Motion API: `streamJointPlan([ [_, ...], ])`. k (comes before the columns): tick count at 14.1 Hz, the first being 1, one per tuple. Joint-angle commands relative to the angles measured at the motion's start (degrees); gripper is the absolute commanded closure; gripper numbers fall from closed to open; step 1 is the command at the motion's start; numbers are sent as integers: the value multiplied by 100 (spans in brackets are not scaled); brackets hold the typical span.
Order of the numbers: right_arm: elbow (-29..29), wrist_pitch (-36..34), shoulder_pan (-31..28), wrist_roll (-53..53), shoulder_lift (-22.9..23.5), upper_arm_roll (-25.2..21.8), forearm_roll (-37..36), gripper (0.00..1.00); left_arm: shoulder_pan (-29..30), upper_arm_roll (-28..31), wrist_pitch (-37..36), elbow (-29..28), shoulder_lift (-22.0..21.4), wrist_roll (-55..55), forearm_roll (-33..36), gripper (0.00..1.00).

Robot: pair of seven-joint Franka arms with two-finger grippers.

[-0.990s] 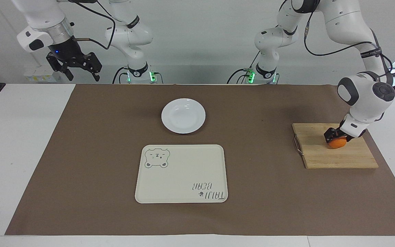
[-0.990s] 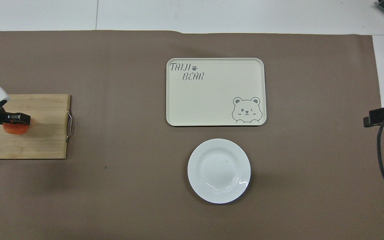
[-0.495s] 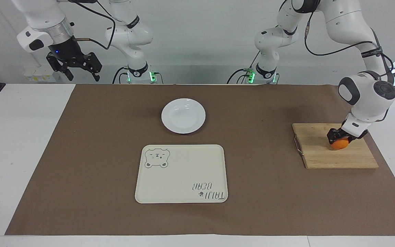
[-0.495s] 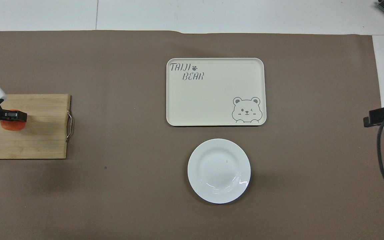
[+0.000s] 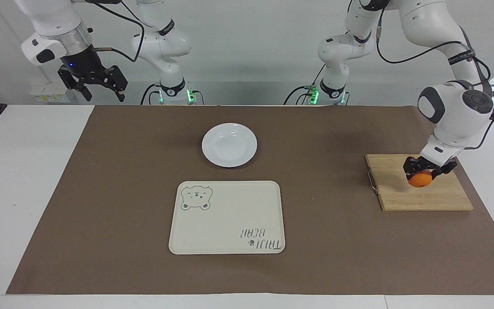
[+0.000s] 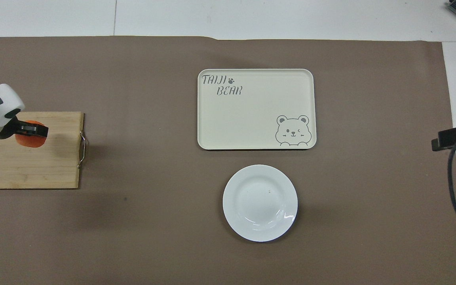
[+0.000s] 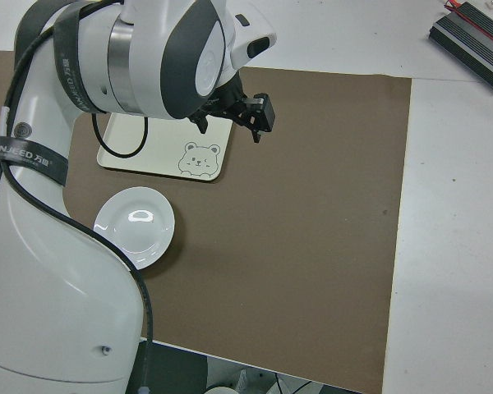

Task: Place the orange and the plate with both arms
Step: 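Carry the orange with the left gripper over the white plate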

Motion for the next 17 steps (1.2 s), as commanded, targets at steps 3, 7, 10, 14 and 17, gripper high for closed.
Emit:
streamJointPlan([
  [3,-41,-67,-65,10,-83,57,-43,0,-1619,93,-1063,-253,-802,-1173,-604,100],
  [7,-59,-67,-92,10,-91,-83,-52,0,-3236,75,-1022,-201,-962,-2668,-604,100],
  [10,-59,-67,-83,-7,-91,-57,-35,0,-3872,58,-582,-191,-857,-3110,-647,100],
  [14,-59,-49,-74,2,-91,-39,-52,0,-4636,58,375,-227,-428,-3198,-1112,100],
  [17,-216,425,-74,-16,-117,-48,-52,0,-5155,31,1174,-183,-32,-3619,-1623,100],
])
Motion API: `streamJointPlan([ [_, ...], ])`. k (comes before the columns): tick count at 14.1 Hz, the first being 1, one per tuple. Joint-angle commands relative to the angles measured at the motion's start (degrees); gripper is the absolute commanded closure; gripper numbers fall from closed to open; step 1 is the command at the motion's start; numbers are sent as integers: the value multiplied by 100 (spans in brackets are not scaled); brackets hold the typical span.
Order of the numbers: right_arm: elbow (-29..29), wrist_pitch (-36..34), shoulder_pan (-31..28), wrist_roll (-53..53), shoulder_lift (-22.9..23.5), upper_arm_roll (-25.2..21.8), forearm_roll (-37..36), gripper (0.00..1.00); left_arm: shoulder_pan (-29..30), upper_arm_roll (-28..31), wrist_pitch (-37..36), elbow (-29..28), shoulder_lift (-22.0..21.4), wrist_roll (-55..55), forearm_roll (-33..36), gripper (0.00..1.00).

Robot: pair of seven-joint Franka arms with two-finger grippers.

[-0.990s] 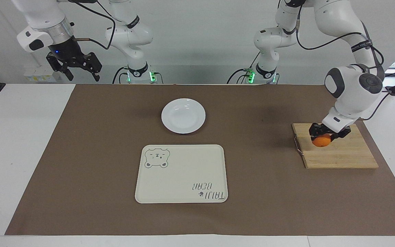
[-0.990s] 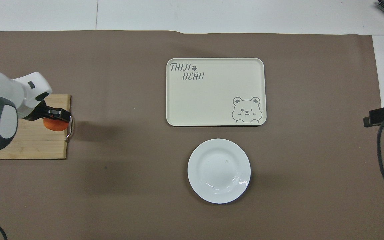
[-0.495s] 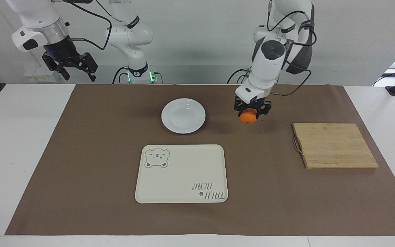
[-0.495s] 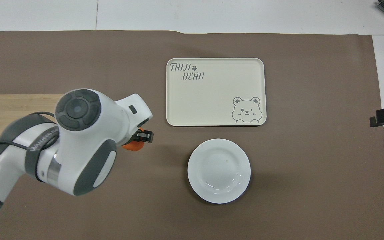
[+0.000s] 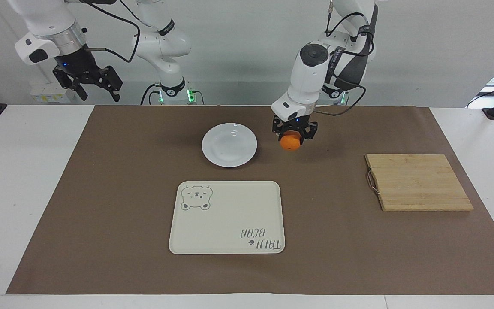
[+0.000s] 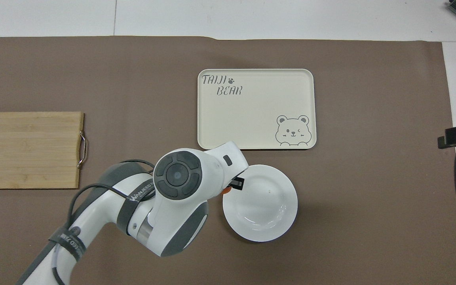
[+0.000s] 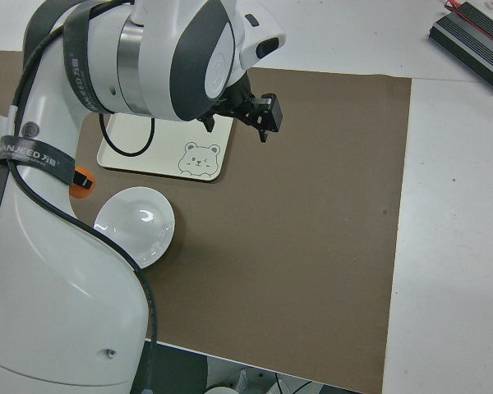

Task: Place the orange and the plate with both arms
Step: 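Carry the orange with the left gripper over the white plate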

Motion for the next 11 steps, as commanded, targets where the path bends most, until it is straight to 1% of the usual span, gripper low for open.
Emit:
streamJointPlan([
  [1,-314,240,-19,-17,-196,13,-52,0,-573,87,630,18,375,-486,-218,100],
  [3,-421,240,-27,-25,-231,22,-52,0,-776,-62,902,88,743,-890,-218,100],
  [5,-465,231,-19,-8,-240,22,-52,0,-786,-342,1306,202,1157,-1006,-227,100],
  [7,-500,231,-19,10,-275,22,-52,0,-777,-353,1326,203,1176,-1015,-227,100],
  [8,-517,231,-19,10,-284,22,-52,0,-777,-353,1291,203,1168,-1015,-227,81],
  [9,-518,231,-19,10,-284,22,-52,0,-777,-353,1264,203,1159,-998,-218,51],
  [10,-509,231,-19,10,-284,22,-52,0,-768,-353,1255,194,1150,-954,-218,1],
  [11,-509,222,-19,1,-284,22,-52,0,-760,-344,1238,168,1124,-936,-210,0],
])
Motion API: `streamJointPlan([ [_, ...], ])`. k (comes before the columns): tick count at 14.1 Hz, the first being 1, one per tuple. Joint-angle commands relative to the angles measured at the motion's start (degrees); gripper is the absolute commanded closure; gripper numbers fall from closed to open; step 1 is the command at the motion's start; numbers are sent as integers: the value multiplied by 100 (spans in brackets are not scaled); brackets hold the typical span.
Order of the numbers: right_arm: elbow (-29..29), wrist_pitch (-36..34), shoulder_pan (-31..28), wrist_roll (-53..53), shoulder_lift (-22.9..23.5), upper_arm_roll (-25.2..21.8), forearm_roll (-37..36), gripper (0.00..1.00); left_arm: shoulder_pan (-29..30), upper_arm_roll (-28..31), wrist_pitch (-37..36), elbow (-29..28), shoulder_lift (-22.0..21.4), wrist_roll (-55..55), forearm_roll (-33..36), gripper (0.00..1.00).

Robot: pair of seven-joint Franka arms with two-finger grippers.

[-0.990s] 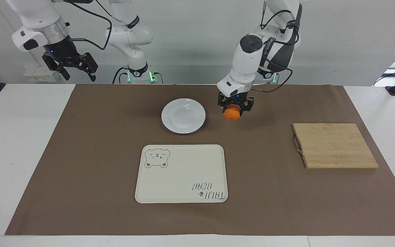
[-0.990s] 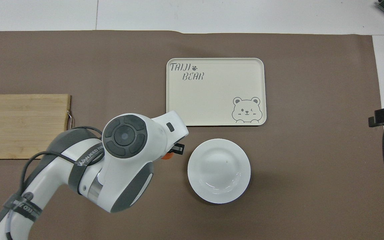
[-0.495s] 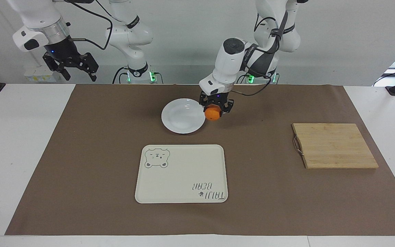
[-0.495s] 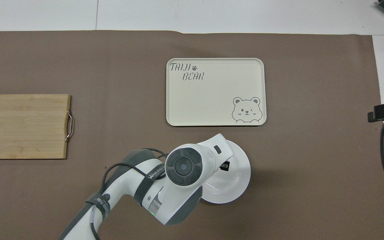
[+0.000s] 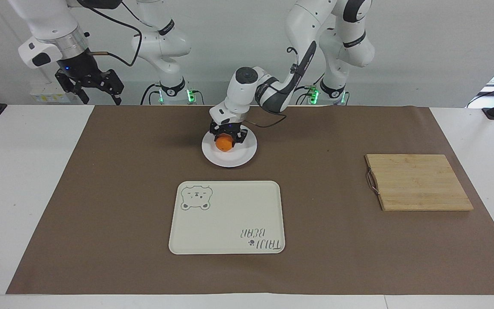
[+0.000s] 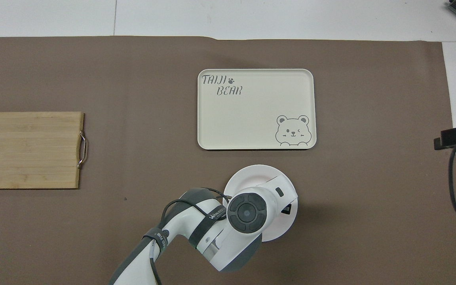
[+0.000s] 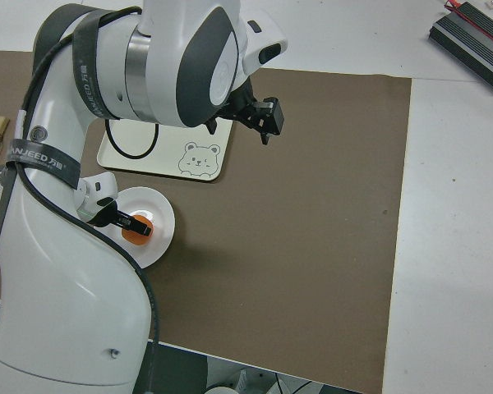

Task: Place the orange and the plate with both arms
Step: 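Open the left gripper to drop the orange onto the plate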

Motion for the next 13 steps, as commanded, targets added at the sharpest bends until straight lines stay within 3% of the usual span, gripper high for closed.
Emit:
streamJointPlan([
  [1,-235,142,-17,27,-179,28,-52,0,25,35,-122,11,-46,66,-86,0],
  [7,-296,159,36,-17,-179,36,-35,0,631,62,-1411,20,-914,163,-60,0],
  [10,-296,395,53,-166,-161,45,149,0,1481,71,-2721,20,-1425,241,97,0],
  [13,-593,685,123,-175,-100,54,465,0,2403,71,-3067,55,-1760,1318,177,0],
])
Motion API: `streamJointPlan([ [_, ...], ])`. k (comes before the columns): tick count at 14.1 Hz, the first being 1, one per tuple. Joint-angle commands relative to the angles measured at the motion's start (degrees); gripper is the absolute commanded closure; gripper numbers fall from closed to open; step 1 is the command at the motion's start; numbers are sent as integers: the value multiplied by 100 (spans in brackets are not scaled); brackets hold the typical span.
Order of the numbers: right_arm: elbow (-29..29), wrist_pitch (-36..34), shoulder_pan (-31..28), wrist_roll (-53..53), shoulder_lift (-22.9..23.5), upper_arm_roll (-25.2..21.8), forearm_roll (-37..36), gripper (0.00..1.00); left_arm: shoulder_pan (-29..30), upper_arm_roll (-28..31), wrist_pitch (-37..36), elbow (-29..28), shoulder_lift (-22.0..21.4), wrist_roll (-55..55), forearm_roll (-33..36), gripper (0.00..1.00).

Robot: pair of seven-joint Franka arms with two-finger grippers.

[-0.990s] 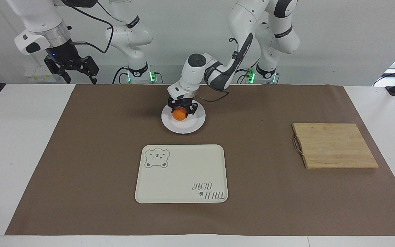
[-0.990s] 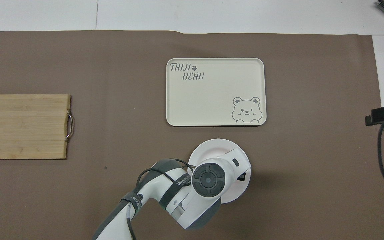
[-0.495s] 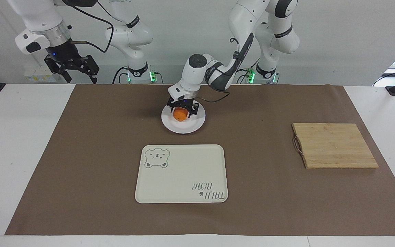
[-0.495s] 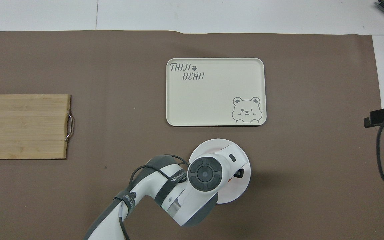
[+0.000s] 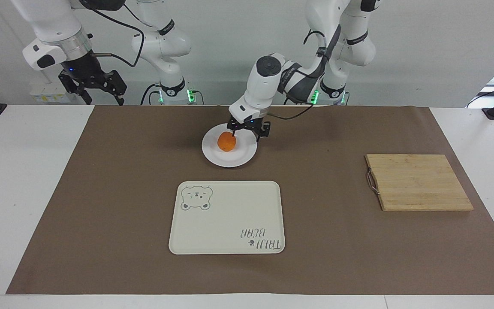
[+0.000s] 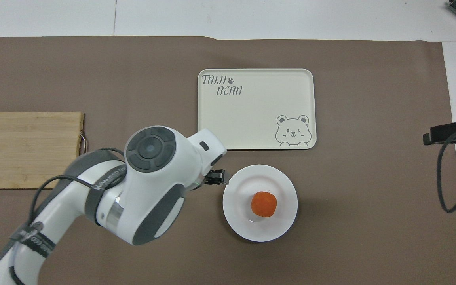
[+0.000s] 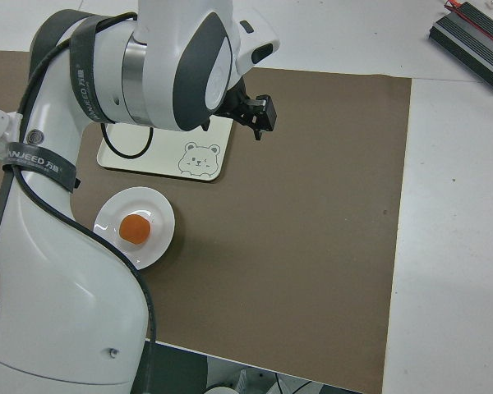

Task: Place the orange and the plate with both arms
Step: 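Withdraw the left gripper while the right gripper reaches the plate rim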

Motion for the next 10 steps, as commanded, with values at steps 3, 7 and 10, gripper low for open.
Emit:
streamJointPlan([
  [3,-1037,1192,174,-82,-5,8,875,0,1286,-59,-294,316,-272,1003,202,0],
  [7,-1547,1738,456,-125,338,8,1623,0,1850,-59,-356,590,-228,1256,870,0],
  [10,-2390,2414,727,-379,348,8,1906,0,2149,-59,-339,643,-211,2108,1197,0],
])
